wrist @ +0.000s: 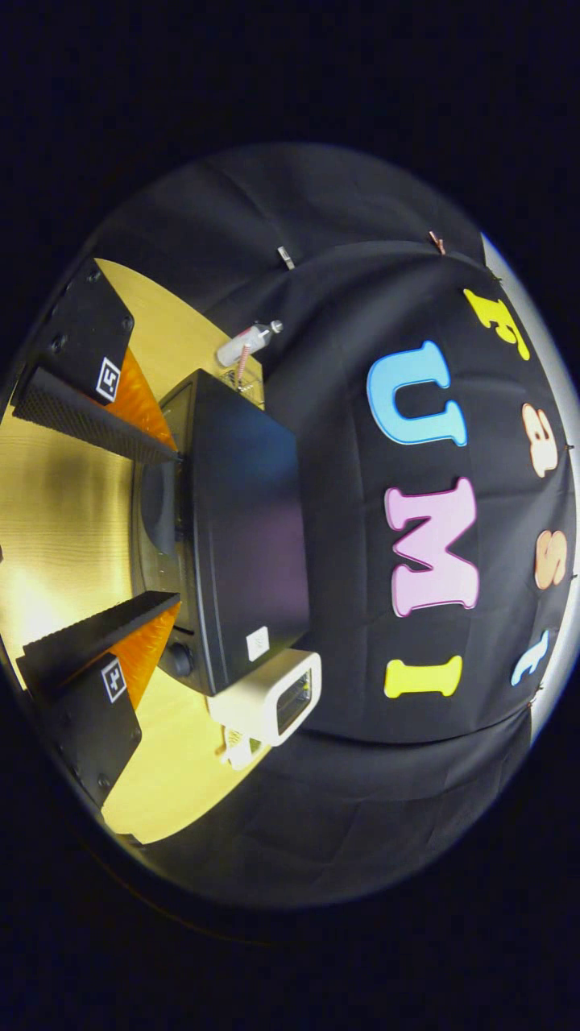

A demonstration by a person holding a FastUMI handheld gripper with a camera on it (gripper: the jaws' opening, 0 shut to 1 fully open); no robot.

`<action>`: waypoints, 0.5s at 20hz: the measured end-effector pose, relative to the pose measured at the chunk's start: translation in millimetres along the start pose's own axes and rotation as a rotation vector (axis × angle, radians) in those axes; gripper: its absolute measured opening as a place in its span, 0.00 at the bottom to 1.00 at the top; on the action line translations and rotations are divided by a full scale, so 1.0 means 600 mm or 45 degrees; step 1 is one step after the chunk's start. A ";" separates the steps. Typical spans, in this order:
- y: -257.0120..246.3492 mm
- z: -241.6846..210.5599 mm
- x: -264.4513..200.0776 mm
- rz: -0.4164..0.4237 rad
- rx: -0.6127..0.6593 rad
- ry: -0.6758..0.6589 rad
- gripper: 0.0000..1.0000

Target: Open the toaster oven, put the food inside, and close the toaster oven door.

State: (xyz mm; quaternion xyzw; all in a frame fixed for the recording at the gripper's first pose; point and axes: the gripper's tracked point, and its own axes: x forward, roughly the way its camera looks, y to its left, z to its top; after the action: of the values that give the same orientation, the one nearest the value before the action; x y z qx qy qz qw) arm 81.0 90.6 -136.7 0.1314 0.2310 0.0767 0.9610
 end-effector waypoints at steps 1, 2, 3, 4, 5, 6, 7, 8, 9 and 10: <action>-0.006 0.021 -0.012 -0.003 -0.001 -0.042 0.98; -0.012 0.043 -0.023 -0.007 -0.004 -0.080 0.99; -0.018 0.064 -0.035 -0.011 -0.007 -0.115 0.98; -0.023 0.086 -0.049 -0.011 -0.010 -0.151 0.99; -0.027 0.108 -0.063 -0.012 -0.012 -0.190 0.98; -0.034 0.133 -0.078 -0.019 -0.013 -0.230 0.98; -0.040 0.157 -0.092 -0.025 -0.017 -0.276 0.98; -0.042 0.177 -0.109 -0.029 -0.021 -0.313 0.98; -0.046 0.196 -0.121 -0.034 -0.031 -0.347 0.98; -0.053 0.215 -0.135 -0.042 -0.046 -0.378 0.98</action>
State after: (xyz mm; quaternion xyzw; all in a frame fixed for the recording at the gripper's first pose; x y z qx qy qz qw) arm 72.2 15.7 -1.1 0.1201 0.0872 0.0448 0.9879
